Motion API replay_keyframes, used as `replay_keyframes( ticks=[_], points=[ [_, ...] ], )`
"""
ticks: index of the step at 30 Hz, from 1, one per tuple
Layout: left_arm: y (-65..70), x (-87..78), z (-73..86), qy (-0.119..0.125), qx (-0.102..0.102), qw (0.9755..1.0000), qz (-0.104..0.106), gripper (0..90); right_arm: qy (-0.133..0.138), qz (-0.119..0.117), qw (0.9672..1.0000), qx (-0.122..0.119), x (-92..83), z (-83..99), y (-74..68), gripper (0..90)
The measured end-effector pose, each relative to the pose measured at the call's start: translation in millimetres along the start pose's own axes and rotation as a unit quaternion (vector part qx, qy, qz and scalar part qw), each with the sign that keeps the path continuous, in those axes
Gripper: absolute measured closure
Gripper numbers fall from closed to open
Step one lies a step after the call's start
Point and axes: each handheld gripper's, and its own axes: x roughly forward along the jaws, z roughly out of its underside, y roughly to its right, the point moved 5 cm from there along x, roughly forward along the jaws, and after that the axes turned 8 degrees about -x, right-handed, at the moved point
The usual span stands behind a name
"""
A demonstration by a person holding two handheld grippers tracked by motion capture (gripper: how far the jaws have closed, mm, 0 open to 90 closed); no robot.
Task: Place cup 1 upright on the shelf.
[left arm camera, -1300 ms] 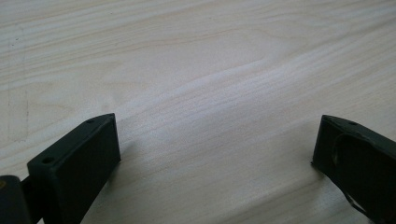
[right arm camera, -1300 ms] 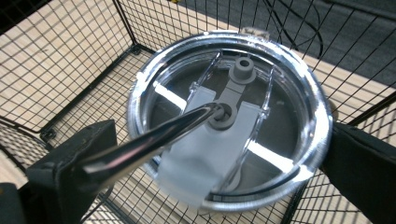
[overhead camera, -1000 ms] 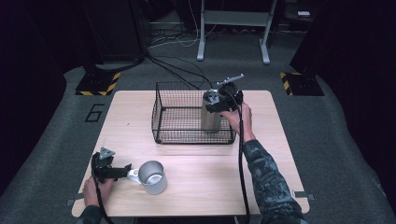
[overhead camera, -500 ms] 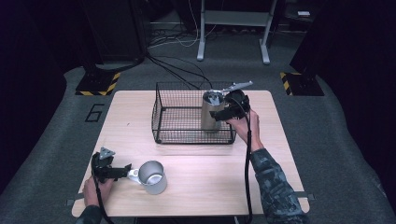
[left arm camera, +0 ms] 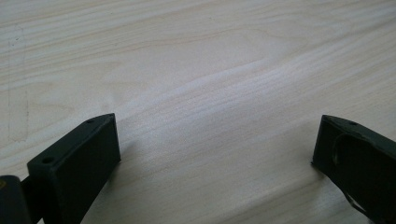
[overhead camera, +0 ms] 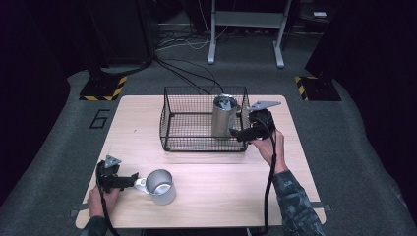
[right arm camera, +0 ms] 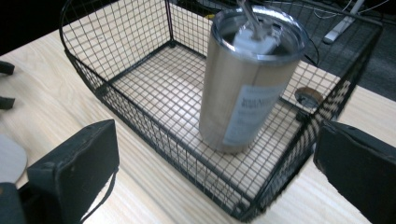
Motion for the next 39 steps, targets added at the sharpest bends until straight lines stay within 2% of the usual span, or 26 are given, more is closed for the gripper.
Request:
replay_keyframes(
  ticks=[6,14,20,32,39],
  points=[
    [0.0,0.0,0.0,0.000,0.000,1.0000,0.000,0.4,0.005,0.000,1.0000,0.004,-8.6,22.2,-3.4,0.0],
    [0.0,0.0,0.0,0.000,0.000,1.0000,0.000,0.4,0.003,0.015,0.9999,0.000,-16.9,52.0,-8.9,0.0],
    [0.0,0.0,0.0,0.000,0.000,1.0000,0.000,0.4,0.003,0.025,0.9997,0.007,-22.6,75.0,-12.7,0.0],
    [0.0,0.0,0.0,0.000,0.000,1.0000,0.000,0.4,-0.029,0.041,0.9982,0.033,-21.4,137.5,-19.0,0.0],
    [-0.2,0.0,0.0,0.000,-0.001,1.0000,0.000,0.4,-0.053,0.063,0.9956,0.044,-19.5,176.3,-22.9,0.0]
  ],
)
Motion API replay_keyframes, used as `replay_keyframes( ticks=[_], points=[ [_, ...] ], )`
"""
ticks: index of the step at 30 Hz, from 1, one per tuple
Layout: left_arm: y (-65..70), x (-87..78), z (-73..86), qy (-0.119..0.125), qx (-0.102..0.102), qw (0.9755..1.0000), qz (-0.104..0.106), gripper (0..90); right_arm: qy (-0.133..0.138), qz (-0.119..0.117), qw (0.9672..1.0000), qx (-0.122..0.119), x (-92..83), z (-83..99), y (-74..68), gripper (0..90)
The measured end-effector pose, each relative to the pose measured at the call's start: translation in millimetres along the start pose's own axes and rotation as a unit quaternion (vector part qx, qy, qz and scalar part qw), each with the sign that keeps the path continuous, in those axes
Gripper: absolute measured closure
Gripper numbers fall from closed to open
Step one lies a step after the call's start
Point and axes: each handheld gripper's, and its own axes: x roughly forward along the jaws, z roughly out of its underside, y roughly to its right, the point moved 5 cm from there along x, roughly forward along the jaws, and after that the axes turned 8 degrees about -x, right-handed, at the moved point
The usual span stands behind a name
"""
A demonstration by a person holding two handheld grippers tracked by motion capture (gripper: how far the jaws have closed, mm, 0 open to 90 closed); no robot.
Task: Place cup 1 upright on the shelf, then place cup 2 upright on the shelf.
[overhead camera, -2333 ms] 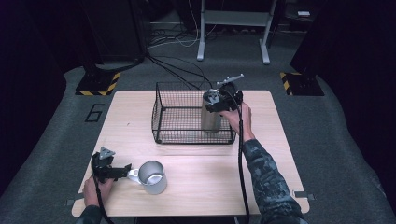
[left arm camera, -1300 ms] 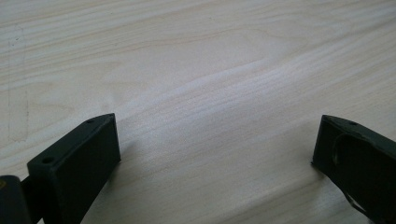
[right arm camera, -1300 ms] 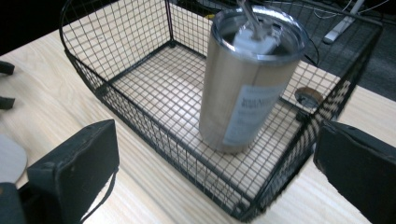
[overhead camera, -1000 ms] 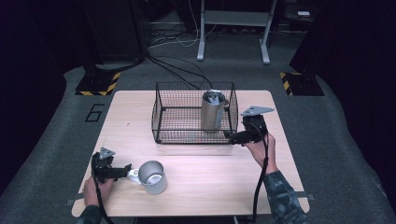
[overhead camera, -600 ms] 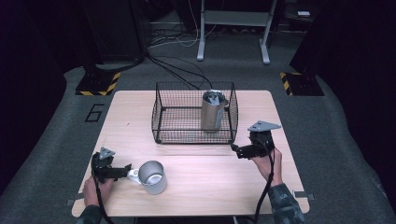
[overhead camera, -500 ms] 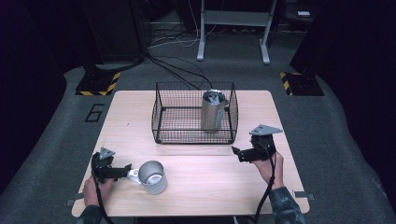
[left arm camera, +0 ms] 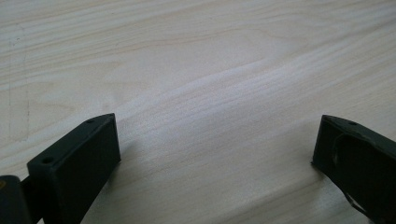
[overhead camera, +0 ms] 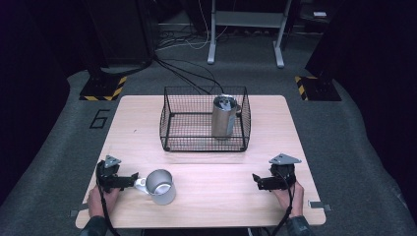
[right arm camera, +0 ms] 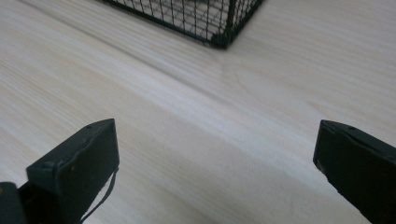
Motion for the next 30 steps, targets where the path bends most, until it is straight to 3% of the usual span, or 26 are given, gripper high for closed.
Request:
replay_keyframes(
  ticks=[7,15,22,25,30],
  points=[
    [0.0,0.0,0.0,0.000,0.000,1.0000,0.000,0.4,-0.013,0.016,0.9997,0.016,-0.4,27.1,5.6,0.0],
    [0.0,0.0,-0.1,0.000,0.000,1.0000,0.000,0.4,-0.017,0.021,0.9992,0.030,1.5,39.3,8.6,0.0],
    [0.0,0.0,-0.3,0.000,0.000,1.0000,0.000,0.4,-0.027,0.031,0.9991,0.010,9.1,42.6,9.7,0.0],
    [-0.2,-0.4,0.2,0.001,-0.001,1.0000,-0.002,0.4,-0.043,0.034,0.9984,0.015,14.0,45.5,7.5,0.0],
    [-1.8,-1.6,0.8,0.000,-0.015,0.9998,-0.015,0.4,-0.035,0.029,0.9989,0.011,16.9,47.9,12.0,0.0]
  ],
)
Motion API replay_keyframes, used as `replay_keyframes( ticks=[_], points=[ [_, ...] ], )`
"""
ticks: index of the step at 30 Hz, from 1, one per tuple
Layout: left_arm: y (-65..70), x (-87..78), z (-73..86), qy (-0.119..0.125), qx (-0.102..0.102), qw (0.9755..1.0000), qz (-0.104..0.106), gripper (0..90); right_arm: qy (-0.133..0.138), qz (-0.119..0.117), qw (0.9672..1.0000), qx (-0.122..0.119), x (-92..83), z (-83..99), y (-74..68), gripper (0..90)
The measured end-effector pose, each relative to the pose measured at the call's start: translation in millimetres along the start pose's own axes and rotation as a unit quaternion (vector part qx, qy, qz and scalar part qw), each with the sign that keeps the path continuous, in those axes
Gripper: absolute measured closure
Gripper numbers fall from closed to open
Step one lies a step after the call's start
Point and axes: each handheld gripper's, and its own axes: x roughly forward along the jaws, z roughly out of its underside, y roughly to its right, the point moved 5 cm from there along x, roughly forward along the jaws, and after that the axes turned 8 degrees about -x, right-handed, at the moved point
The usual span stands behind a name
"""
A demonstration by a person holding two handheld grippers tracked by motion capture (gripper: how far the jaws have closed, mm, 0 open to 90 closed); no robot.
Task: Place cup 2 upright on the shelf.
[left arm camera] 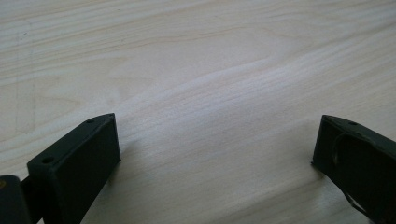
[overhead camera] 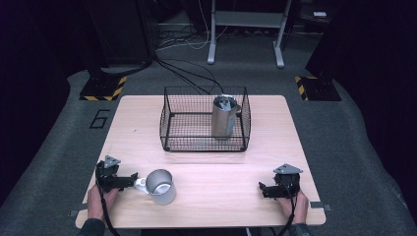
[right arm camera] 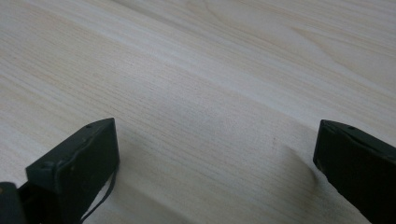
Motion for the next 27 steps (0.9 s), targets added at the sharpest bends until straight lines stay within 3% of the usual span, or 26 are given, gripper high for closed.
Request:
replay_keyframes(
  ticks=[4,8,9,14,21,27],
  points=[
    [-0.3,-0.5,0.8,0.006,-0.022,0.9995,-0.020,0.3,0.006,-0.012,0.9997,0.020,1.7,1.7,1.6,0.0],
    [-4.0,-7.1,2.6,-0.019,-0.037,0.9984,-0.039,0.7,0.006,-0.013,0.9997,0.017,1.7,1.8,2.3,0.0],
    [-4.6,-9.4,2.8,-0.010,-0.055,0.9978,-0.036,0.4,0.005,-0.013,0.9998,0.014,1.7,2.1,2.8,0.0],
    [-9.0,-31.2,-6.2,0.026,-0.074,0.9964,-0.031,0.3,0.006,-0.009,0.9998,0.017,1.3,2.5,3.0,0.0],
    [-0.5,-61.8,-28.3,0.060,-0.087,0.9940,-0.026,0.0,0.006,-0.005,0.9997,0.024,1.8,2.1,2.5,0.0],
    [22.0,-80.5,-41.8,0.071,-0.070,0.9950,-0.013,0.0,0.007,-0.004,0.9996,0.025,1.8,2.0,2.4,0.0]
  ],
)
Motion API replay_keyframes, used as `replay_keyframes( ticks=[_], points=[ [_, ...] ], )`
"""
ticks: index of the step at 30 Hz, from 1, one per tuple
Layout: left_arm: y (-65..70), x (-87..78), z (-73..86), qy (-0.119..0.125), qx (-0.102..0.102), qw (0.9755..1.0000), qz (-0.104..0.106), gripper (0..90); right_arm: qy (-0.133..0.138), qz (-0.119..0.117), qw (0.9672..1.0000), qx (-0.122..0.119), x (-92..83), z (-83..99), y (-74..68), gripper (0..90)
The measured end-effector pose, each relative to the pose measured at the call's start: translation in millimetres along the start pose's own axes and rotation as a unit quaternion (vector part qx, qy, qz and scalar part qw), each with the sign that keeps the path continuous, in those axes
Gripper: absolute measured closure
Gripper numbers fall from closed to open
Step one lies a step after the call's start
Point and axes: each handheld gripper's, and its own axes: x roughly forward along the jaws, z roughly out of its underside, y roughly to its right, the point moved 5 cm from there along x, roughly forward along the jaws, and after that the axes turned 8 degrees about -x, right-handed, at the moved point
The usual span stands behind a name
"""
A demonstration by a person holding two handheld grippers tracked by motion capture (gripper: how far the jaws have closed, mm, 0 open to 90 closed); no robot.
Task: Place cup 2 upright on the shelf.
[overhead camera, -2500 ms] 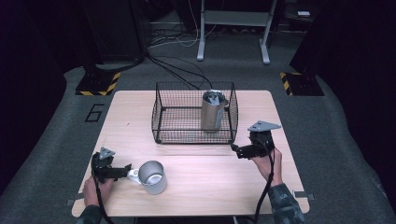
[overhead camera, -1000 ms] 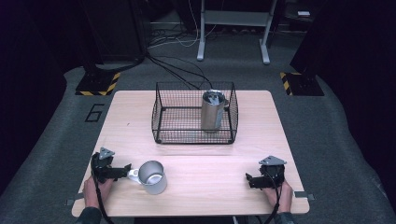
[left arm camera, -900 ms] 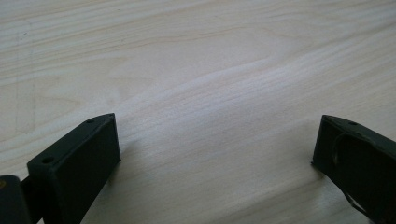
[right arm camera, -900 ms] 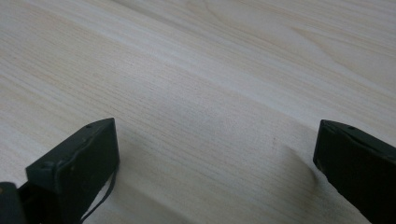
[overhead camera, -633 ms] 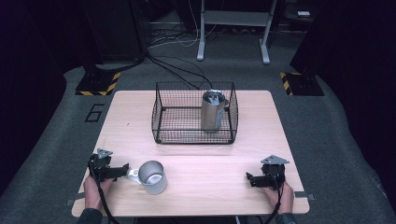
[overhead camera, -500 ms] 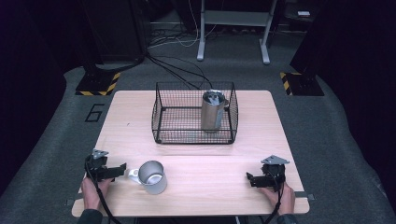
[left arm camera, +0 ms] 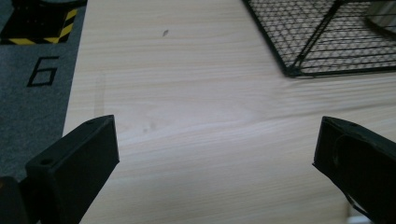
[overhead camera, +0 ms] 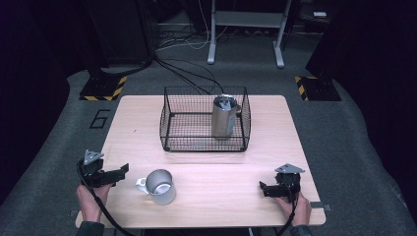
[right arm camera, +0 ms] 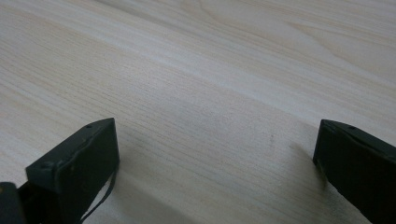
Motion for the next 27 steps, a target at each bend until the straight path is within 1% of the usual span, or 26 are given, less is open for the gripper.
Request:
replay_keyframes(
  ticks=[2,7,10,11,12,13,14,15,17,20,22,24,26,27],
  points=[
    [8.2,-6.0,-3.5,0.004,0.009,0.9999,0.005,0.0,-0.002,-0.001,1.0000,-0.006,0.0,0.2,0.8,0.0],
    [28.6,-19.7,-9.9,0.021,0.023,0.9991,0.030,0.0,-0.002,-0.008,0.9999,-0.009,0.5,-0.5,1.3,0.0],
    [39.2,-26.0,-10.4,0.024,0.033,0.9983,0.042,0.0,-0.002,-0.008,0.9999,-0.006,0.8,-0.9,1.3,0.0],
    [42.8,-28.4,-10.7,0.027,0.035,0.9980,0.045,0.0,-0.001,-0.007,1.0000,-0.005,0.9,-0.9,1.4,0.0],
    [47.2,-31.4,-10.9,0.032,0.037,0.9976,0.050,0.0,-0.002,-0.007,0.9999,-0.010,0.9,-0.6,2.1,0.0],
    [49.7,-33.7,-10.9,0.032,0.038,0.9974,0.052,0.0,-0.001,-0.006,0.9999,-0.009,1.0,-0.7,2.1,0.0],
    [53.0,-36.4,-11.1,0.041,0.040,0.9970,0.052,0.0,-0.002,-0.007,1.0000,-0.007,0.8,-0.7,1.7,0.0],
    [55.9,-39.7,-11.1,0.043,0.044,0.9966,0.054,0.0,-0.002,-0.007,0.9999,-0.009,0.9,-0.7,2.0,0.0],
    [63.9,-44.4,-9.7,0.047,0.044,0.9958,0.065,0.0,-0.002,-0.006,0.9999,-0.009,0.9,-0.6,2.1,0.0],
    [73.5,-47.0,-6.4,0.046,0.049,0.9950,0.074,0.0,-0.001,-0.006,0.9999,-0.009,0.9,-0.7,2.1,0.0],
    [81.7,-48.3,-2.9,0.039,0.055,0.9941,0.085,0.0,-0.001,-0.006,0.9999,-0.009,1.0,-0.6,2.1,0.0],
    [89.5,-48.2,0.8,0.037,0.060,0.9934,0.091,0.0,-0.001,-0.006,0.9999,-0.009,1.0,-0.7,2.1,0.0],
    [95.1,-47.0,4.4,0.035,0.067,0.9931,0.090,0.0,-0.001,-0.006,0.9999,-0.009,1.0,-0.7,2.0,0.0],
    [97.4,-45.9,6.1,0.035,0.066,0.9930,0.092,0.0,-0.001,-0.006,0.9999,-0.009,0.9,-0.7,2.1,0.0]
  ],
)
